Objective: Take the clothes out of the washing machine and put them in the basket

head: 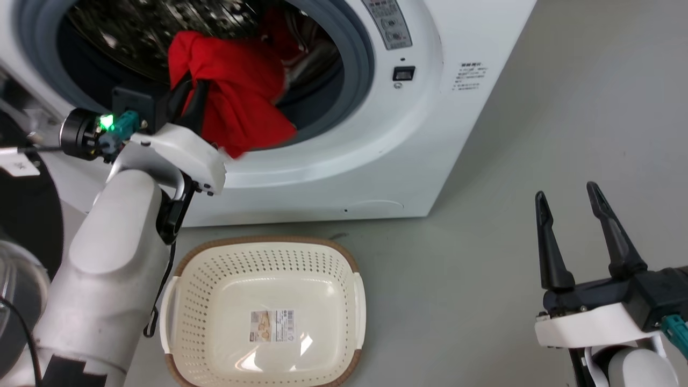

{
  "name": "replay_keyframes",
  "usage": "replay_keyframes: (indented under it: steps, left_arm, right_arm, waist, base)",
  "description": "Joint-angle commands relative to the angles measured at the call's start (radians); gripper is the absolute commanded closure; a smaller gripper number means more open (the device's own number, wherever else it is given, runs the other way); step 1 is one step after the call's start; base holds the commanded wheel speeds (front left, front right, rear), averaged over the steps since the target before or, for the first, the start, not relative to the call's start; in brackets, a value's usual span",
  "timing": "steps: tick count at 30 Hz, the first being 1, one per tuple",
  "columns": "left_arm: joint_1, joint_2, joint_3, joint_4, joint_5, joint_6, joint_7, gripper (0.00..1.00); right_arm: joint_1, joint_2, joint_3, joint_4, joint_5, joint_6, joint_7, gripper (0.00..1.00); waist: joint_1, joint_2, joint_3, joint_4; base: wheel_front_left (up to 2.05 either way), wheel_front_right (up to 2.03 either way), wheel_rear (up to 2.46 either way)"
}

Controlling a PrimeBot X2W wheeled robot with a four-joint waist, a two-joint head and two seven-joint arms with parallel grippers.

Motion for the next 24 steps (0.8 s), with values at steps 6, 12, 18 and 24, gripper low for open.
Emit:
replay_keyframes:
  steps: [6, 12, 18, 24]
  left_arm:
    - [0.130, 0.038, 0.005, -0.220, -0.005, 0.043, 0.008, 1.00]
    - [0.244, 0.067, 0.018, -0.455, -0.018, 0.094, 0.052, 1.00]
    - [0.345, 0.100, 0.035, -0.680, -0.026, 0.150, 0.099, 1.00]
    - [0.436, 0.135, 0.049, -0.857, -0.033, 0.187, 0.144, 1.00]
  right_arm:
    - [0.050, 0.001, 0.004, 0.005, -0.010, -0.001, -0.002, 0.00]
    - [0.071, 0.001, 0.002, 0.010, -0.002, -0.001, -0.002, 0.00]
    - [0.088, 0.001, 0.003, 0.006, -0.001, -0.001, -0.002, 0.00]
    - [0.095, 0.001, 0.004, -0.001, 0.005, -0.001, -0.002, 0.00]
  waist:
    - [0.0003, 0.0000, -0.085, 0.040]
    - [0.0003, 0.0000, -0.124, 0.051]
    - [0.0003, 0.0000, -0.151, 0.056]
    - [0.0003, 0.0000, -0.162, 0.059]
  base:
    - [0.00, 0.00, 0.00]
    - [0.00, 0.00, 0.00]
    - [0.00, 0.00, 0.00]
    - [0.00, 0.00, 0.00]
